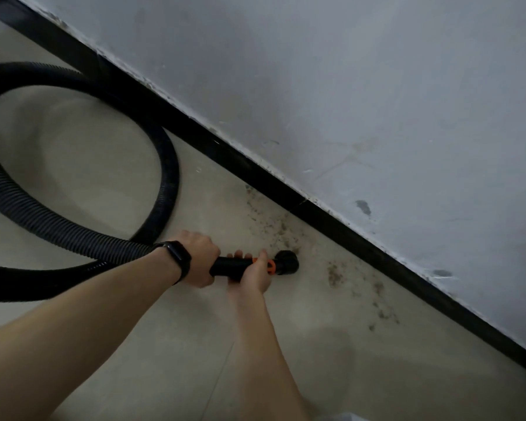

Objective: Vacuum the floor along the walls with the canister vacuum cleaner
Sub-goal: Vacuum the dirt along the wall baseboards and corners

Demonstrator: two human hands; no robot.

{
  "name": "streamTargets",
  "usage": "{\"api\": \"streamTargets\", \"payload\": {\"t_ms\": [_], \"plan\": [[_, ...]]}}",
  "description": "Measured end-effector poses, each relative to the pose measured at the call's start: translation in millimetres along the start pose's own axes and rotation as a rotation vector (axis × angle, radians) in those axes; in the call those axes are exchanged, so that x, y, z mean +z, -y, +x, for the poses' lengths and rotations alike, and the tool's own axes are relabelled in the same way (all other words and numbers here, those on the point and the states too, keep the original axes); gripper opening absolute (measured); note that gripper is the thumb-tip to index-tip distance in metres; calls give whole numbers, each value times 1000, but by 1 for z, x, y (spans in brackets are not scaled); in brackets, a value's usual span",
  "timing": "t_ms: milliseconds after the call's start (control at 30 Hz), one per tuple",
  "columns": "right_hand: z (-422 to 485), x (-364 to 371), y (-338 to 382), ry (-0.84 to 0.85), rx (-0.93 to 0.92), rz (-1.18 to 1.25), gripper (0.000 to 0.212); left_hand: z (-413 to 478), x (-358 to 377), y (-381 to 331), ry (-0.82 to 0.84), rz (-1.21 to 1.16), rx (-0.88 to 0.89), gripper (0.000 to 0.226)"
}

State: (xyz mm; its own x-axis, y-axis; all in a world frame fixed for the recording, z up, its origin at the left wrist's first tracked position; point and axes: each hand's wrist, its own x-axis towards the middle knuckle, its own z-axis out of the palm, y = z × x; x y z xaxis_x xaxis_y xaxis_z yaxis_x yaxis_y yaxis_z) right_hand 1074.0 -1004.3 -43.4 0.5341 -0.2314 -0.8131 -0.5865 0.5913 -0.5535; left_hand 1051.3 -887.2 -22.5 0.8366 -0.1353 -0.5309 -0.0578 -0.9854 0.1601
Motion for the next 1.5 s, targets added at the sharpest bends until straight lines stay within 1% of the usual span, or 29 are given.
{"api": "streamTargets", "payload": {"t_ms": [233,467,600,733,900,1067,1267,1500], "plan": [[-5,11,-26,45,13,-39,10,-14,11,27,1,-17,-51,31],[-12,26,-55,86,10,-44,8,-31,22,52,5,-48,-108,28],[-15,35,-67,82,21,-64,10,-38,31,63,-2,-34,-146,23],[-16,39,-72,94,15,-83,9,-39,37,70,-8,-71,-166,18],[-10,46,-69,120,-6,-119,15,-34,36,72,-24,-94,-184,18],[-3,55,-62,149,-16,-153,25,-27,27,71,-49,-110,-210,27],[6,65,-50,170,-29,-211,34,-17,20,67,-85,-143,-237,30],[15,75,-44,175,-41,-252,25,-8,21,67,-95,-225,-260,28]]}}
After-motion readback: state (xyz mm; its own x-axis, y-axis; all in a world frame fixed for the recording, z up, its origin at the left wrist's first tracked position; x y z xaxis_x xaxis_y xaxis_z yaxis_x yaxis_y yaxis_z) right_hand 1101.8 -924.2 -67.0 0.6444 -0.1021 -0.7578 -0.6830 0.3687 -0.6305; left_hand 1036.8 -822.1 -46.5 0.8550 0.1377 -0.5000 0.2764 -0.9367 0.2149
